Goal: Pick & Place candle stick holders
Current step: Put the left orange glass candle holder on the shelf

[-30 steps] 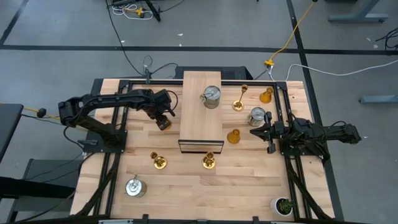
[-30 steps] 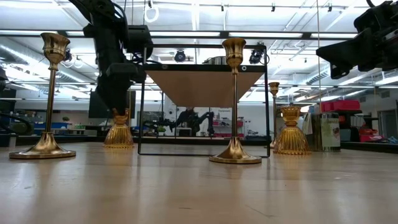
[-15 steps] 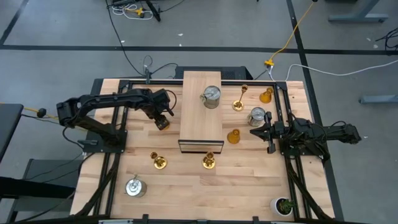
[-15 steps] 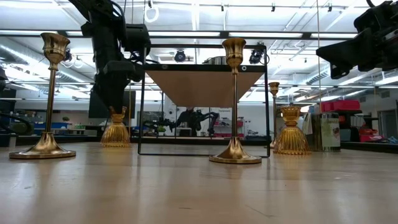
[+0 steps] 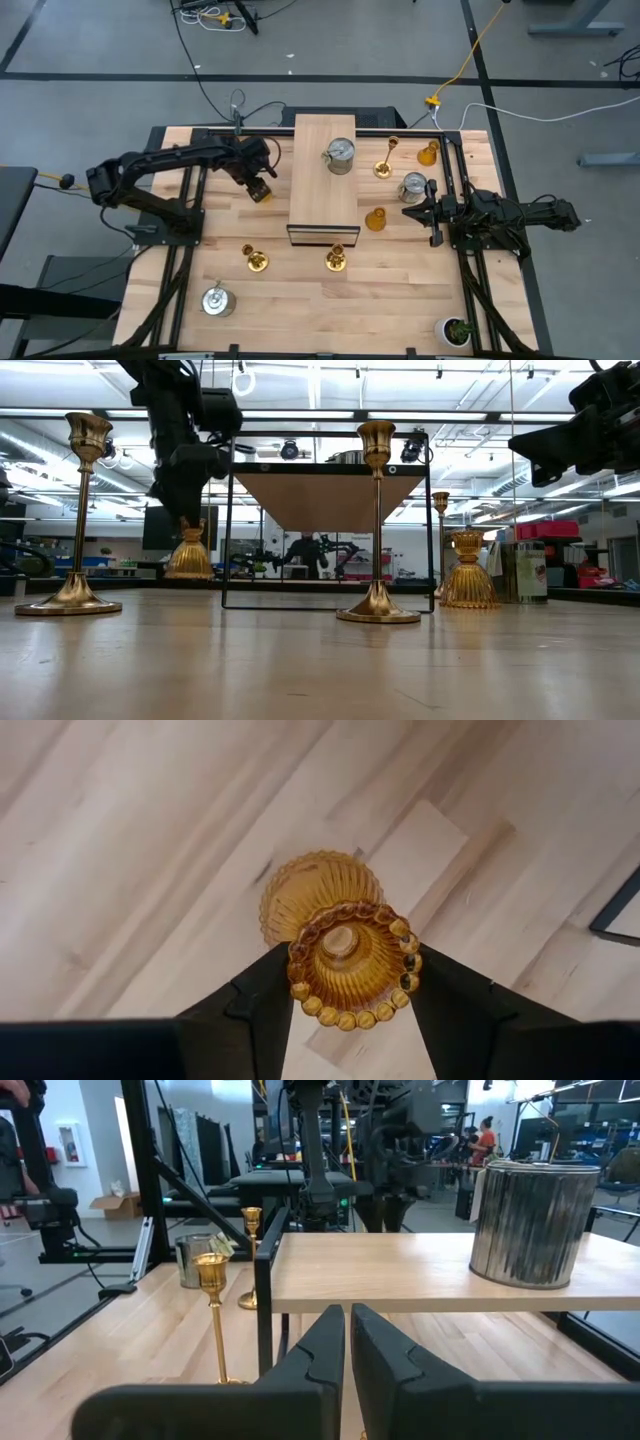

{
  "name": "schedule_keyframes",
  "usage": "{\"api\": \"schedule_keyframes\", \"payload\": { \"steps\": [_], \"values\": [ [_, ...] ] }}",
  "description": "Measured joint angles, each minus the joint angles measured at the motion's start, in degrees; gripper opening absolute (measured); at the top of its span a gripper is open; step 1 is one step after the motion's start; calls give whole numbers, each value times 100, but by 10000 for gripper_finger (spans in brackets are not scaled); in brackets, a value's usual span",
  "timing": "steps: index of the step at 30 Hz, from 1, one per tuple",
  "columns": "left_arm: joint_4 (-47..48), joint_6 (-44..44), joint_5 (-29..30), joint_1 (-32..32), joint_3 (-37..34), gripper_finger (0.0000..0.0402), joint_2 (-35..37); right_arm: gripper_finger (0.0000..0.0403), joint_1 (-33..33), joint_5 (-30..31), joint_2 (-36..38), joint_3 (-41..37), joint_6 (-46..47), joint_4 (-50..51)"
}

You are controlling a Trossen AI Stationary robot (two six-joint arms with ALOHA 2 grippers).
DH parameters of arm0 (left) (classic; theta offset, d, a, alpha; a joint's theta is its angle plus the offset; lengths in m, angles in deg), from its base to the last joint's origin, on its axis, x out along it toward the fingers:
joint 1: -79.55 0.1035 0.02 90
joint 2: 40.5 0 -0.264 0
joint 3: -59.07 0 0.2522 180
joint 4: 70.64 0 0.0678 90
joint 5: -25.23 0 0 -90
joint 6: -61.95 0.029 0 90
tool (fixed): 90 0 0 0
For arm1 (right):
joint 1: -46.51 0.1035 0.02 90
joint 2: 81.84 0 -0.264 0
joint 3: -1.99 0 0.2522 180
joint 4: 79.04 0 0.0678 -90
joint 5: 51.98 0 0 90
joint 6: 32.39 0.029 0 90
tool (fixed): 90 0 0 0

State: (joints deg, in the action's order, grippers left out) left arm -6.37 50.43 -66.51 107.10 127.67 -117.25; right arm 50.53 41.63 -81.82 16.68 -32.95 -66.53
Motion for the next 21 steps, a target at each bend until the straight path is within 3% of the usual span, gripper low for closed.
{"api": "schedule_keyframes", "payload": {
  "steps": [21],
  "values": [
    [999,240,-1,431,1309,183,0,27,1,-1,0,0,0,-2]
  ]
}}
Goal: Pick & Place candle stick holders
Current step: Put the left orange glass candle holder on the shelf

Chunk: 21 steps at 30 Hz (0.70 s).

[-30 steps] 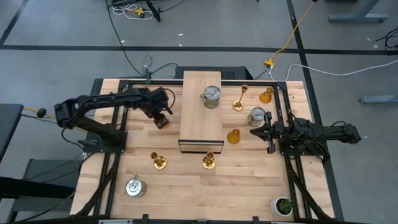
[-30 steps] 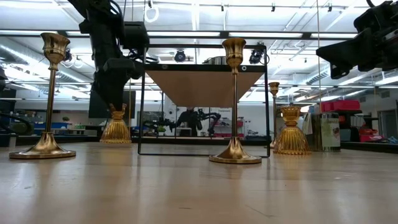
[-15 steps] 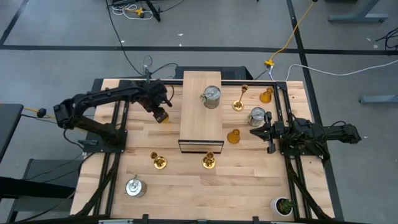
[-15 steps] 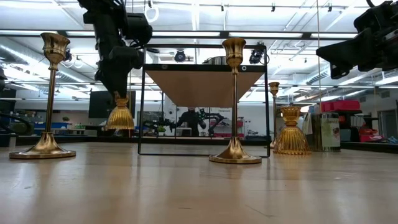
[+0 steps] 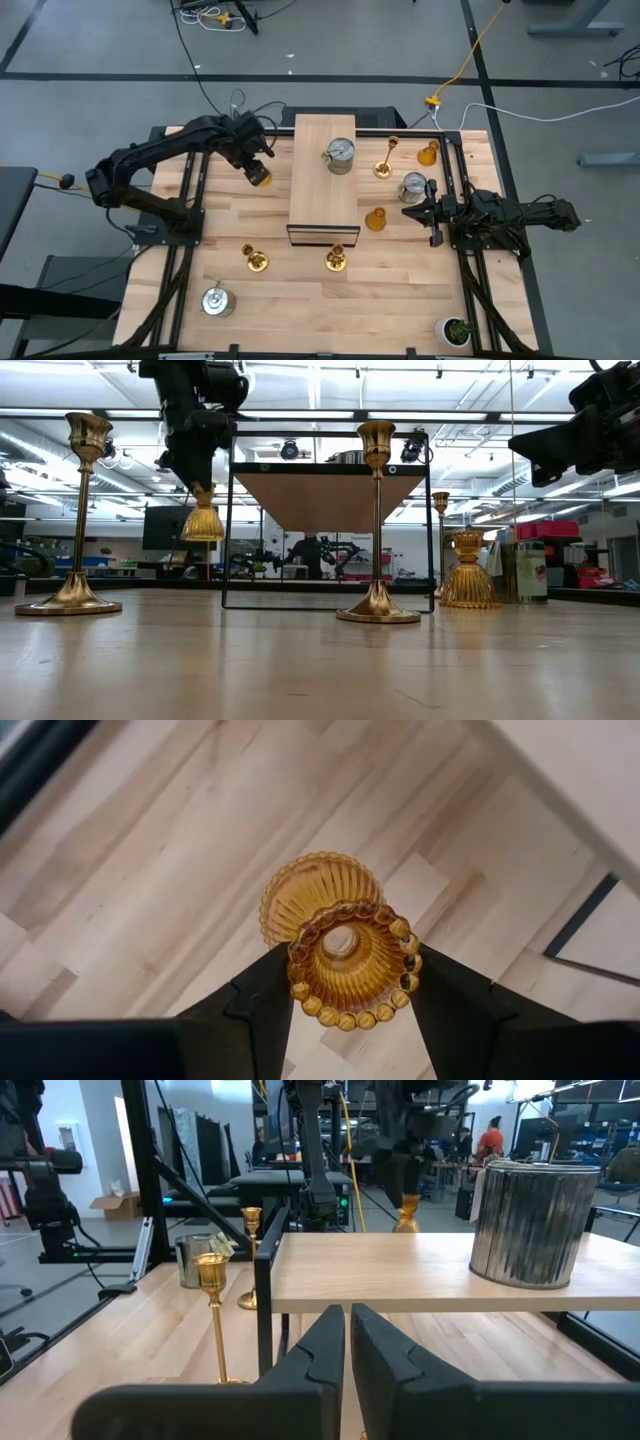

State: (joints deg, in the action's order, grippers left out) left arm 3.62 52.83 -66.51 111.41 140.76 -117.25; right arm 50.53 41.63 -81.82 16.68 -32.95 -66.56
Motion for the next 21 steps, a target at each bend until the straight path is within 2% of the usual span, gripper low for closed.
{"api": "schedule_keyframes", "payload": {
  "steps": [21],
  "values": [
    [705,189,62,18,1502,182,-7,27,-1,1,0,1,0,2]
  ]
}}
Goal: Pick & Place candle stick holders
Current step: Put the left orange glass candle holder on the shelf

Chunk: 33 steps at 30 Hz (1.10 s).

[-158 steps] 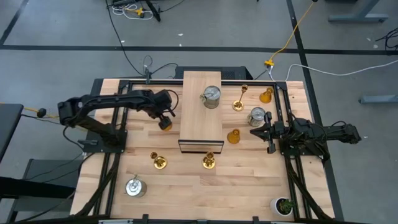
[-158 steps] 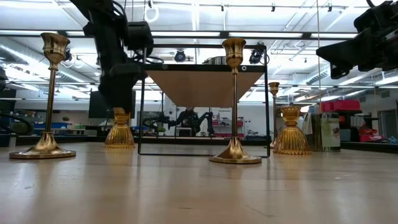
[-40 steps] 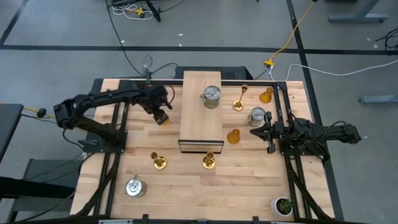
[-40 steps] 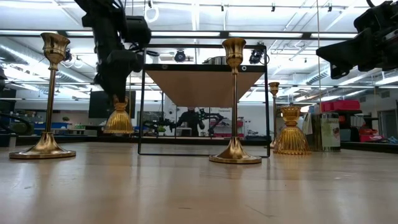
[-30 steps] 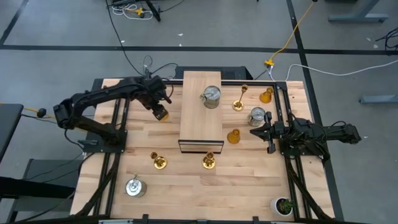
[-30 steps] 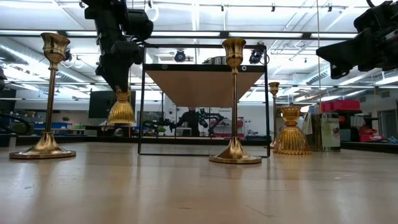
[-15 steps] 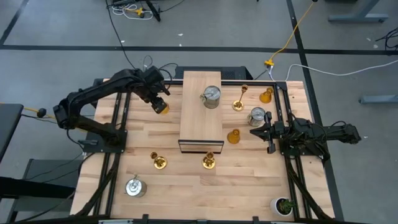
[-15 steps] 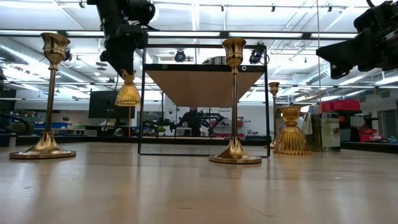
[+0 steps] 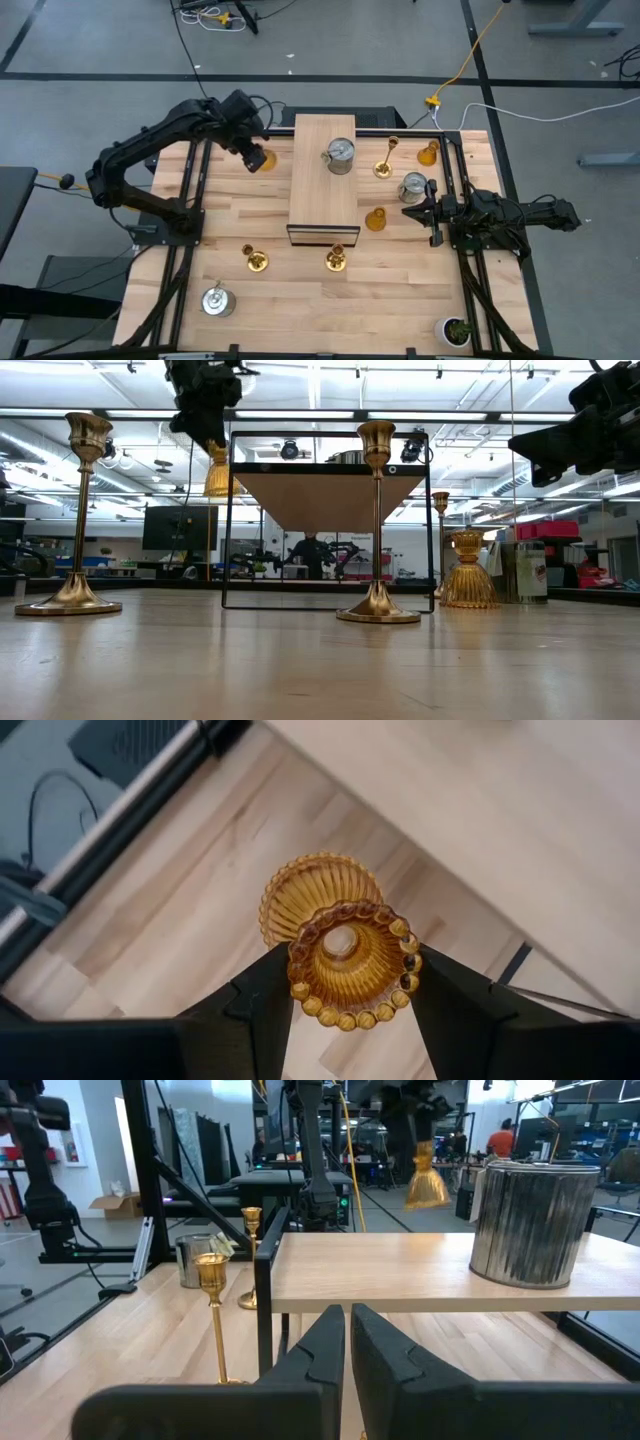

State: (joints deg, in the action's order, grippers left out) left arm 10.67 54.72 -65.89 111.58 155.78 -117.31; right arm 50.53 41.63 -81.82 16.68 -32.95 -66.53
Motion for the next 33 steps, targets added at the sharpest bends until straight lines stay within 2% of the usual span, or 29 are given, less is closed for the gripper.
{"api": "schedule_keyframes", "payload": {
  "steps": [15,27,33],
  "values": [
    [20,165,-158,-313,863,182,-2,27,2,-2,0,0,0,-1],
    [-165,-48,-159,-951,1015,181,-78,27,0,0,0,0,0,0],
    [-548,-64,-304,-1306,1015,183,-184,27,2,14,0,-1,-1,0]
  ]
}}
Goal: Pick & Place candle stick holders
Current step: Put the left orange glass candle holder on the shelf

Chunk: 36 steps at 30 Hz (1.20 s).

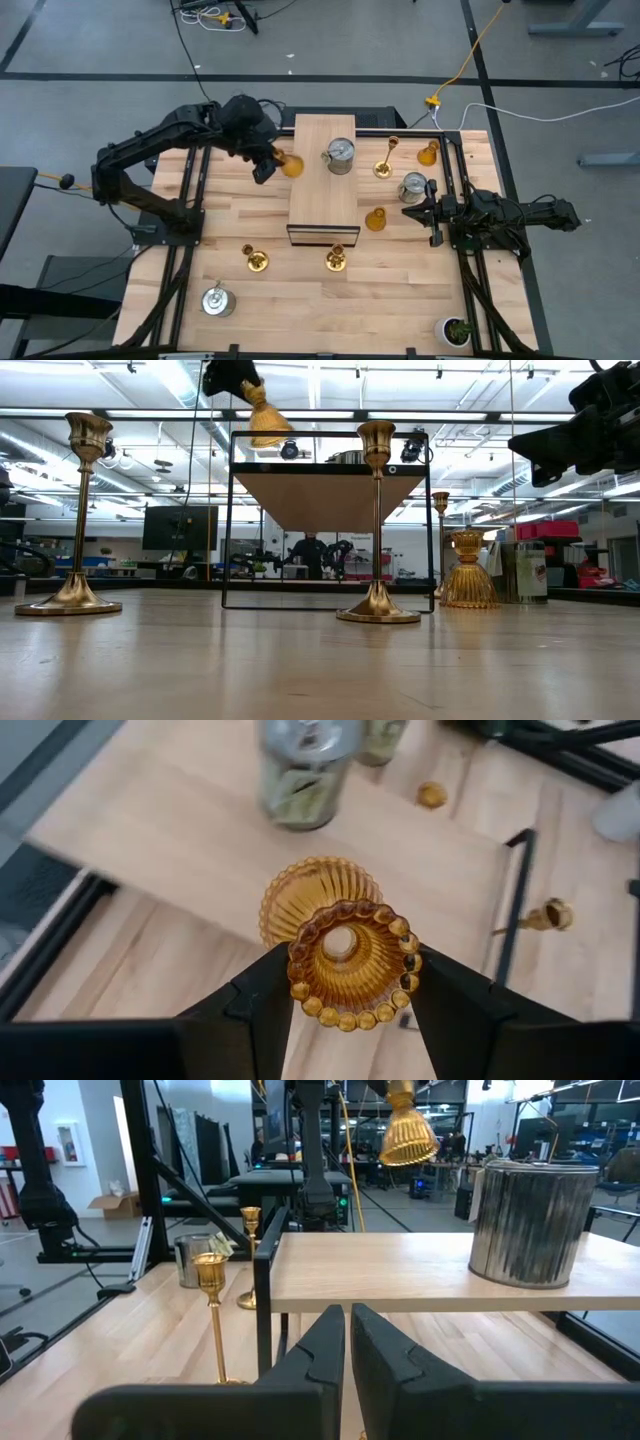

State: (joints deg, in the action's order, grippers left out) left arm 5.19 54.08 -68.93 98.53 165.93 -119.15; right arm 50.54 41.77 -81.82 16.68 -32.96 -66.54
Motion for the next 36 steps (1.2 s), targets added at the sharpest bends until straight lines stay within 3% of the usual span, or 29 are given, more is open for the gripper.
{"api": "schedule_keyframes", "payload": {
  "steps": [14,20,29,36],
  "values": [
    [-439,4,-661,-446,-2,183,-471,27,-2,-22,0,-1,1,-2],
    [-374,-4,-664,-547,148,183,-565,27,-1,-20,0,1,1,0],
    [252,-27,-319,-707,1103,183,-1026,27,-2,-20,0,-1,1,-2],
    [345,-137,-147,-869,1360,183,-1364,27,-2,-18,0,-2,1,0]
  ]
}}
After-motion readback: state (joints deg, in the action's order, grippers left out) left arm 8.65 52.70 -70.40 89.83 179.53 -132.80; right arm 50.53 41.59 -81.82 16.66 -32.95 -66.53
